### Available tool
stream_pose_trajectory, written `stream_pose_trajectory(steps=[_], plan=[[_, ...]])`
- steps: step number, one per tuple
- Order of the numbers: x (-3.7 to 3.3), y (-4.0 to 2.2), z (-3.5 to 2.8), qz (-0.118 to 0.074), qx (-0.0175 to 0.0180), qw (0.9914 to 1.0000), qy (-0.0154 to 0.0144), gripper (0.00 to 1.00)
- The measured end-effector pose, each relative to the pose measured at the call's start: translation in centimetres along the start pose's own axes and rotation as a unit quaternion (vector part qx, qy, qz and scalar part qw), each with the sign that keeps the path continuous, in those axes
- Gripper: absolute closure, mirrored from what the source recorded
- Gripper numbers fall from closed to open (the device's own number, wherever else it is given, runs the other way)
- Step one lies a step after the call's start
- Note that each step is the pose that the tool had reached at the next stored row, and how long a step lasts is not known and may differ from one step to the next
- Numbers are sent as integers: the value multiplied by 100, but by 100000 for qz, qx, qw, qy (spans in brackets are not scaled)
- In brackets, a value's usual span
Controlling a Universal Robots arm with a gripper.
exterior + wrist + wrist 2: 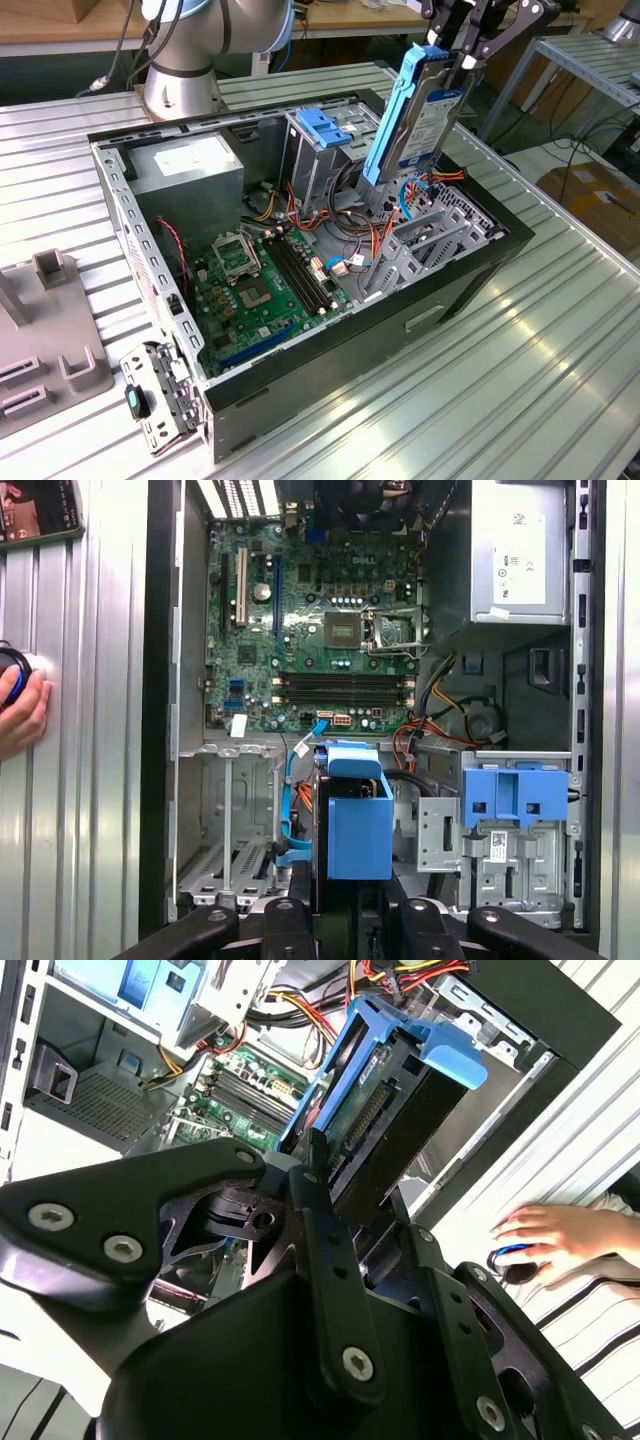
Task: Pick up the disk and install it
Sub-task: 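Pick up the disk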
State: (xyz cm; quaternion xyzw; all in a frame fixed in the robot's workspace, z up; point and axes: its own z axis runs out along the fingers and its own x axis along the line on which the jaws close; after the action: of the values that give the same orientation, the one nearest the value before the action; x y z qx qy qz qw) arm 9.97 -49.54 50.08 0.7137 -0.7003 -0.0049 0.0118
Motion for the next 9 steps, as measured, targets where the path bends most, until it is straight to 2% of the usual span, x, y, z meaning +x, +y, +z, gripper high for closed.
stream_pose_trajectory(steps=[9], plan=[[0,1,-22,1,-2,100000,72,65]])
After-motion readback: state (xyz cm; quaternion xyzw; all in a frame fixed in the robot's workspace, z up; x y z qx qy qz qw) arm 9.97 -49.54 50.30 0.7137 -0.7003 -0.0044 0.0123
